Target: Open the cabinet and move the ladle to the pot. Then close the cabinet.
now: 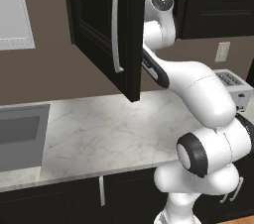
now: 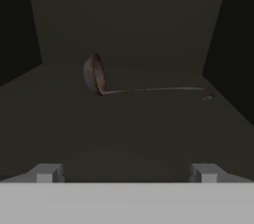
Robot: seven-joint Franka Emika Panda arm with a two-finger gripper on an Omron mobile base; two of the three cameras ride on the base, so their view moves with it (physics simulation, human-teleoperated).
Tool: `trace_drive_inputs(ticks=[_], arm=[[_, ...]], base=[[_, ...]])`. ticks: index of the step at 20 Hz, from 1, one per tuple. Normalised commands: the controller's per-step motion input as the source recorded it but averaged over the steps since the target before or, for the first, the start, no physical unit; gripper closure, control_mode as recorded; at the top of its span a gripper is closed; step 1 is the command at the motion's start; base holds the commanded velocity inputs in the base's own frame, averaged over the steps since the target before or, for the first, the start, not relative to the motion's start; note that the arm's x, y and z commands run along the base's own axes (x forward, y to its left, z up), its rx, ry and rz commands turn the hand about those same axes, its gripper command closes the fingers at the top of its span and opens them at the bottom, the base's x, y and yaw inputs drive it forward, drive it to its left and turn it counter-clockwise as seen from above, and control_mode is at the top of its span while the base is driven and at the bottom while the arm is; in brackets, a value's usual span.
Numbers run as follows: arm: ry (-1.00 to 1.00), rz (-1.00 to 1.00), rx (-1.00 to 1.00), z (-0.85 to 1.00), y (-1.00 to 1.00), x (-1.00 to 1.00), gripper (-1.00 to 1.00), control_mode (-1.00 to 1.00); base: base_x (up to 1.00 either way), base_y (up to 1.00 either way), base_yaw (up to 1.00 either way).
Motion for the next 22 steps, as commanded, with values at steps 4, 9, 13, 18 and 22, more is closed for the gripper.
trace_drive_inputs(ticks=[4, 9, 13, 18, 22], arm=[[0.01, 0.0, 0.0, 0.03, 0.11, 0.19, -1.0, -1.0], [0.0, 0.0, 0.0, 0.0, 0.08, 0.22, -1.0, -1.0], [0.0, 0.0, 0.0, 0.0, 0.06, 0.26, -1.0, -1.0], [0.0, 0.0, 0.0, 0.0, 0.1, 0.29, -1.0, -1.0], [0.02, 0.0, 0.0, 0.0, 0.17, 0.26, -1.0, -1.0]], base=[[0.0, 0.0, 0.0], [0.0, 0.0, 0.0], [0.0, 0.0, 0.0], [0.0, 0.0, 0.0], [0.0, 0.0, 0.0]])
